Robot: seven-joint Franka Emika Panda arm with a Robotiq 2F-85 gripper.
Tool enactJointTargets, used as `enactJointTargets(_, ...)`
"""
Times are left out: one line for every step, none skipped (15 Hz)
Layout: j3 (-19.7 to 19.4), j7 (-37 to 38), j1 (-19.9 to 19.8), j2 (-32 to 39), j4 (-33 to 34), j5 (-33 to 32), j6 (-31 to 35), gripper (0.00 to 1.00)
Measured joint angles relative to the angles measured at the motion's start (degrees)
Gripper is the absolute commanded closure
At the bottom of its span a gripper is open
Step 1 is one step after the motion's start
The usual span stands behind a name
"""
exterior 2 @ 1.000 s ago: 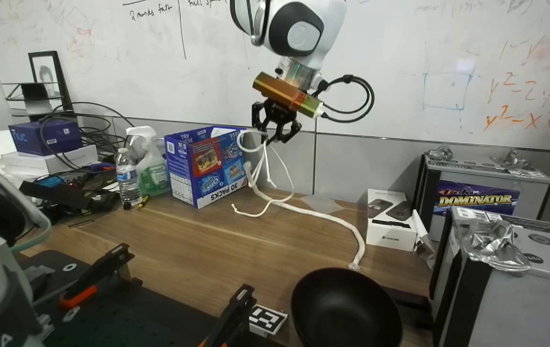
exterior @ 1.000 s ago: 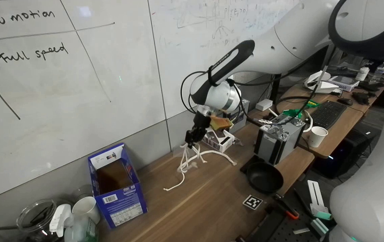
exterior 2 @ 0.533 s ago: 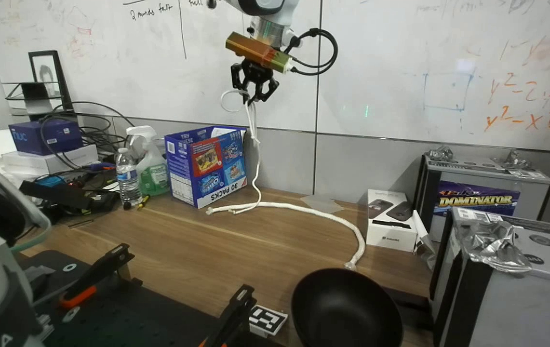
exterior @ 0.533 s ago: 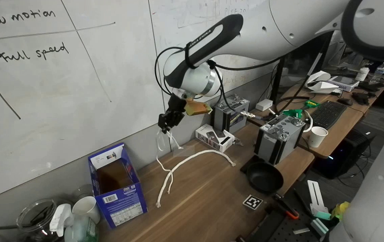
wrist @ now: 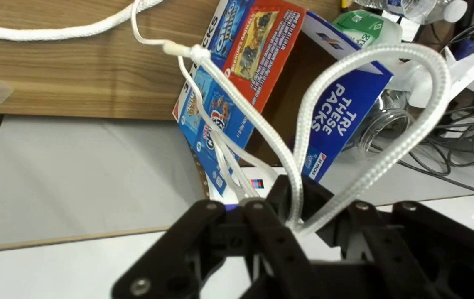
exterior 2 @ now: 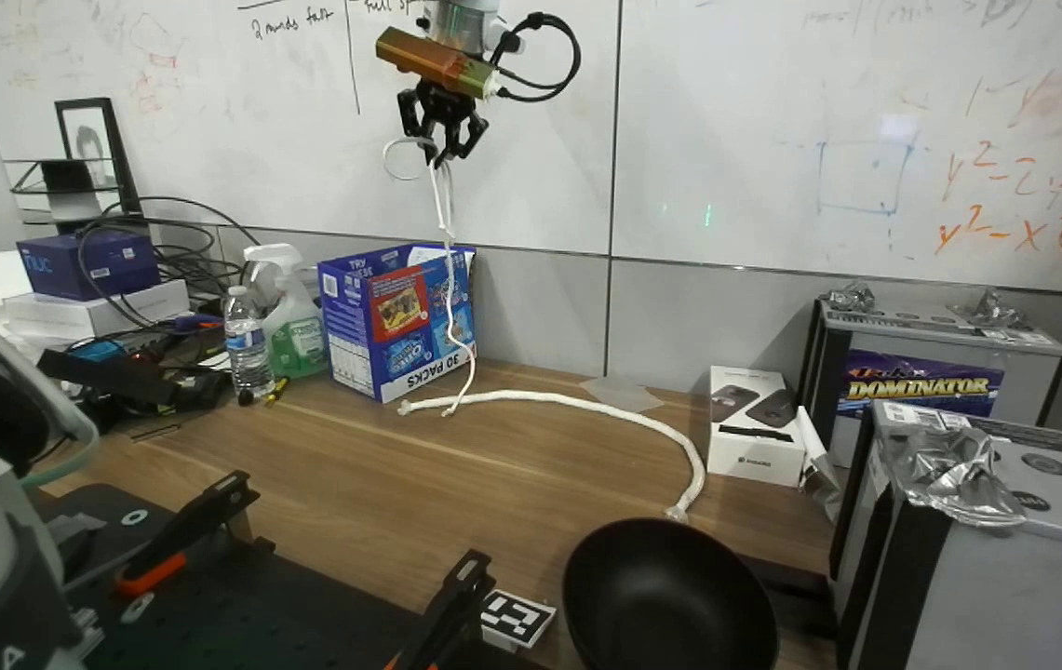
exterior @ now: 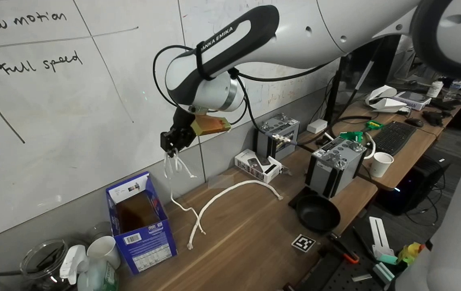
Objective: Put the ropes in the box one at a time
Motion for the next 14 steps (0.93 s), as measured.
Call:
enactJointTargets(-0.1,1.3,1.0,0.0,0.9,-0.8,0.0,0.93)
enactJointTargets(-0.2,2.4,2.0,0.0,1.8,-1.6,0.0,0.93)
enactJointTargets(-0.2,3.3,2.8,0.1,2.6,-2.2,-0.1,0.93)
enactJointTargets(-0.2,4.0,3.6,0.4,3.5,-2.4,-0.1,0.93)
enactJointTargets(-0.2,4.2,4.4,0.8,4.2,-2.4,-0.2,0.93)
enactJointTargets(-0.2,4.2,5.1,1.5,5.0,-2.4,-0.2,0.93)
enactJointTargets(0.0,4.2,5.6,2.3,5.8,-2.3,-0.3,0.93)
enactJointTargets(0.3,4.2,6.0,3.3,6.5,-2.1,-0.3,0.93)
enactJointTargets(0.6,4.1,6.3,4.6,7.3,-1.6,-0.3,0.93)
enactJointTargets(1.0,4.0,6.4,5.9,8.1,-1.1,-0.3,0.93)
enactJointTargets(1.5,3.8,6.4,7.5,8.9,-0.4,-0.3,0.93)
enactJointTargets(2.0,3.6,6.4,9.0,9.7,0.3,-0.2,0.93)
enactJointTargets(2.4,3.4,6.4,10.7,10.6,0.9,-0.2,0.93)
enactJointTargets(2.8,3.4,6.4,12.3,11.6,1.4,-0.2,0.93)
